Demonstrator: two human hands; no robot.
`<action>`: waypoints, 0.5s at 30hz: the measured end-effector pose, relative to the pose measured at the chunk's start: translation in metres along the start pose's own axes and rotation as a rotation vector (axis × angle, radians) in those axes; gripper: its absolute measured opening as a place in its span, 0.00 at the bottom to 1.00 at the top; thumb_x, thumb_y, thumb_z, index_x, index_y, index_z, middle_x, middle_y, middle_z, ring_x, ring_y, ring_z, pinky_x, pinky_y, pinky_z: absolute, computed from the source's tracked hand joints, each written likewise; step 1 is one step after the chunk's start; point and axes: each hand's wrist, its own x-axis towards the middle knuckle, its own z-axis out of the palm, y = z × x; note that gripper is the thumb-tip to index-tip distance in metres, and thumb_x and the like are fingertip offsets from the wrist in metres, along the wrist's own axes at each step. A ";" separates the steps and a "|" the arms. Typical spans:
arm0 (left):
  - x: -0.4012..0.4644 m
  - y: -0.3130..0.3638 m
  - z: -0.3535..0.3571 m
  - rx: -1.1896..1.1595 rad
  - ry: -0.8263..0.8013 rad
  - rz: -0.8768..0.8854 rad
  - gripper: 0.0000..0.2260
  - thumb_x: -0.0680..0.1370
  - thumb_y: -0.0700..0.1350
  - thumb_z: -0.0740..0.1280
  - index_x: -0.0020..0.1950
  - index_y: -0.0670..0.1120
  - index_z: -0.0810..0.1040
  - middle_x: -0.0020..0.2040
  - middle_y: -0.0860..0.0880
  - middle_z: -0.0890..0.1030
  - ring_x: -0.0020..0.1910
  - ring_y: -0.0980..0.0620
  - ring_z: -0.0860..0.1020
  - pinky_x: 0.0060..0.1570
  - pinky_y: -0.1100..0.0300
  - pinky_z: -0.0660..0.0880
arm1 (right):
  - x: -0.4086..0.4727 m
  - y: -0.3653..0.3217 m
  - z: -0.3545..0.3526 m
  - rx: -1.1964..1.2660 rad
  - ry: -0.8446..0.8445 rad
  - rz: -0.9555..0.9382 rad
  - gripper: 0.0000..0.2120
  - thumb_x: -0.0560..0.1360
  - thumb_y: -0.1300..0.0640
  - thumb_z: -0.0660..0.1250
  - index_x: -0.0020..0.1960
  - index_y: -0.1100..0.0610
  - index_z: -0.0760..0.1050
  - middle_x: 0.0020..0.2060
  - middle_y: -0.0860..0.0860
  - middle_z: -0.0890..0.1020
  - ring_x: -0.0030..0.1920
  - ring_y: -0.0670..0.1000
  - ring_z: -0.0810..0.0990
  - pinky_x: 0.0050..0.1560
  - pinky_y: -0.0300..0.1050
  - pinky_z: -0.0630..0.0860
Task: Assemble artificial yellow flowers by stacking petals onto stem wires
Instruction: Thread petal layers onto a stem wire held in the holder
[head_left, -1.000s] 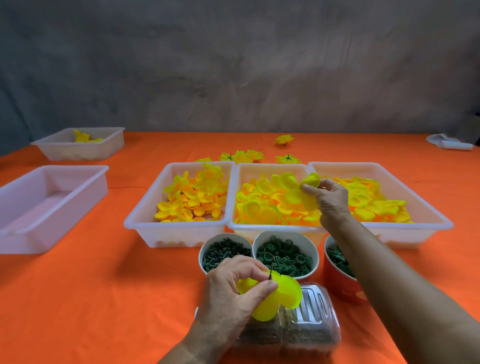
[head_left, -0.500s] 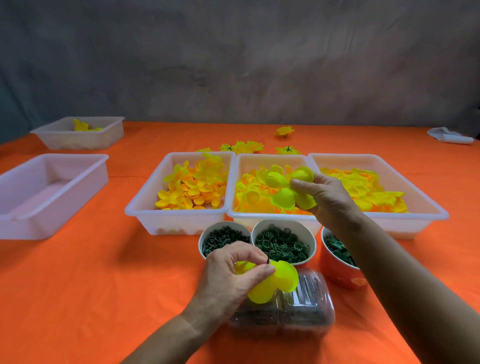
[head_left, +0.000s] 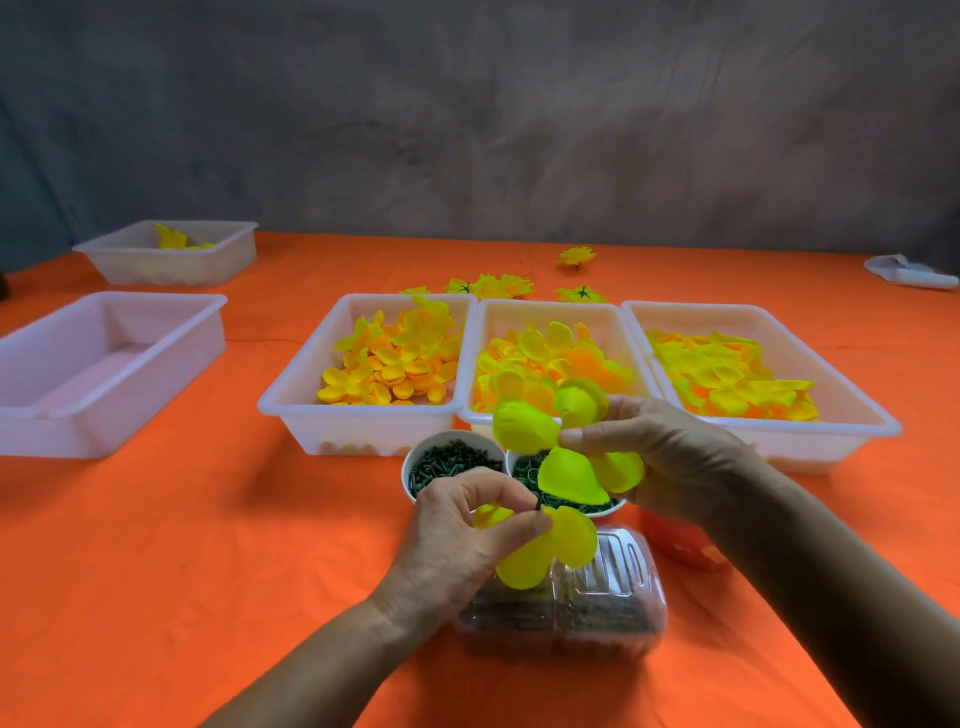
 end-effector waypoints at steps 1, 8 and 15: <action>0.000 0.000 0.000 0.000 -0.005 -0.001 0.10 0.61 0.53 0.76 0.36 0.49 0.83 0.42 0.48 0.83 0.45 0.46 0.81 0.51 0.42 0.76 | -0.002 0.001 0.002 -0.021 -0.010 0.017 0.12 0.56 0.65 0.72 0.39 0.60 0.82 0.36 0.56 0.84 0.33 0.53 0.83 0.34 0.43 0.81; -0.001 0.001 -0.001 0.019 -0.003 -0.015 0.13 0.62 0.54 0.75 0.37 0.46 0.83 0.41 0.48 0.84 0.44 0.45 0.81 0.50 0.38 0.76 | -0.005 0.000 0.005 -0.036 -0.038 0.041 0.10 0.59 0.67 0.70 0.40 0.61 0.80 0.36 0.57 0.84 0.33 0.54 0.83 0.33 0.44 0.80; 0.000 -0.002 -0.001 0.097 0.021 0.021 0.08 0.68 0.40 0.77 0.33 0.52 0.82 0.41 0.55 0.83 0.46 0.53 0.81 0.51 0.48 0.77 | -0.013 -0.013 0.004 0.026 0.025 -0.003 0.08 0.56 0.63 0.70 0.34 0.56 0.83 0.31 0.50 0.83 0.28 0.47 0.81 0.25 0.37 0.75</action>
